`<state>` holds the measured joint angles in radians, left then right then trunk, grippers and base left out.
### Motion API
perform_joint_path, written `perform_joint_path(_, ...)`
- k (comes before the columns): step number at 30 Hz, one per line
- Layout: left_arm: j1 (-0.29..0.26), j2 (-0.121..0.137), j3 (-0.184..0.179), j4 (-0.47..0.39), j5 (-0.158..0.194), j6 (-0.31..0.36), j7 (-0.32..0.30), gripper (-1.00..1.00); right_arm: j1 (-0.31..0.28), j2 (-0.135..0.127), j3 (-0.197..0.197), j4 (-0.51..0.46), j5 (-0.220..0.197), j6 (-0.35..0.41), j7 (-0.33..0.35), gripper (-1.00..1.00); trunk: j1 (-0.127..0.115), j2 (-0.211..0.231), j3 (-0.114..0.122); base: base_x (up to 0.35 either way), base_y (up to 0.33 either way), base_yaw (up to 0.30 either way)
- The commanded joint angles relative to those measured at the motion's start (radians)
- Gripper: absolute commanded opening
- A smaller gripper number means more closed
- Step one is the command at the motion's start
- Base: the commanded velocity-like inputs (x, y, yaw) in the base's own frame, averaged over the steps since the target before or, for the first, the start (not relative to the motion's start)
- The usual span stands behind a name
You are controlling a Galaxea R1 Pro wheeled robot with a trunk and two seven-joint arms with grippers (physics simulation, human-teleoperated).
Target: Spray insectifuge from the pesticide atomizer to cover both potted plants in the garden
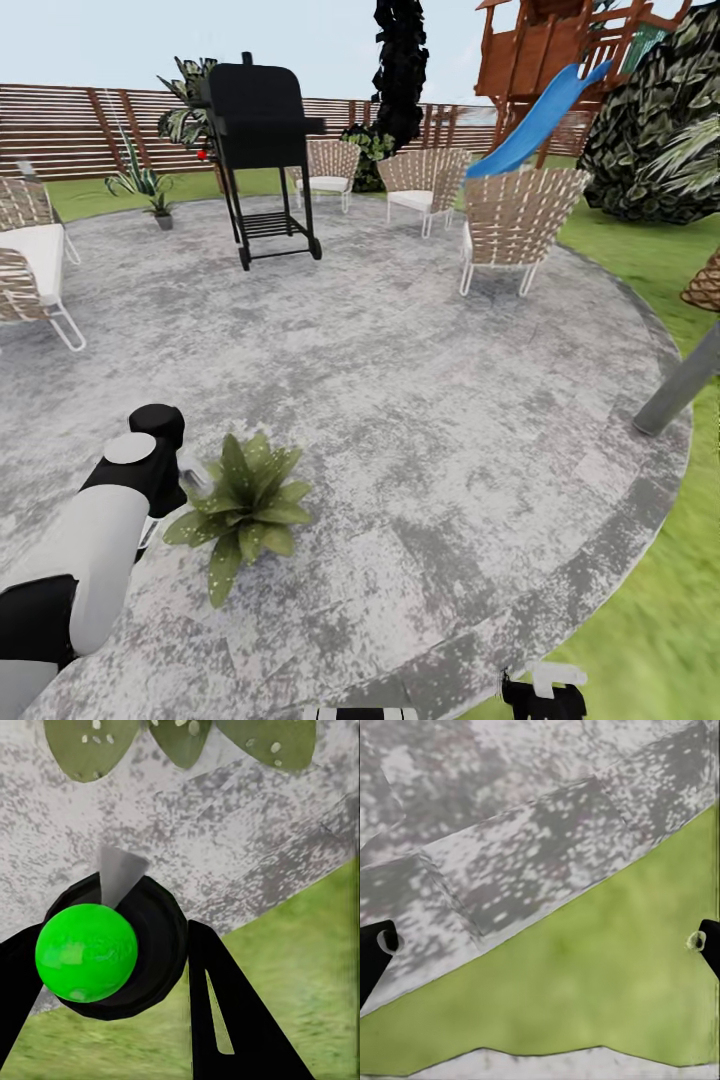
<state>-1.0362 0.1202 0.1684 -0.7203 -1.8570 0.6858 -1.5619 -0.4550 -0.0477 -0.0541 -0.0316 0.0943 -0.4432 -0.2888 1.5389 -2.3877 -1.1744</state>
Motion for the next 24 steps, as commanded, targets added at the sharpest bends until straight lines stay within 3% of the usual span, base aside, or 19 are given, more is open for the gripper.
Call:
perform_joint_path(1, -0.001, -0.001, 0.003, -0.001, -0.008, 0.011, -0.009, -1.00, -0.001, 0.000, -0.006, 0.001, 0.010, -0.002, -0.004, 1.00, 0.000, 0.000, -0.001, 0.000, -0.272, 0.016)
perform_joint_path(12, -0.001, -0.001, 0.002, -0.001, -0.008, 0.011, -0.009, -1.00, -0.001, 0.000, -0.006, 0.001, 0.010, -0.001, -0.004, 1.00, 0.000, 0.000, -0.001, 0.029, -0.271, 0.234)
perform_joint_path(24, -0.001, -0.001, 0.003, 0.000, -0.010, 0.014, -0.009, -1.00, -0.001, 0.000, -0.006, 0.001, 0.010, -0.002, -0.004, 1.00, 0.000, 0.000, -0.001, 0.221, -0.209, 0.275)
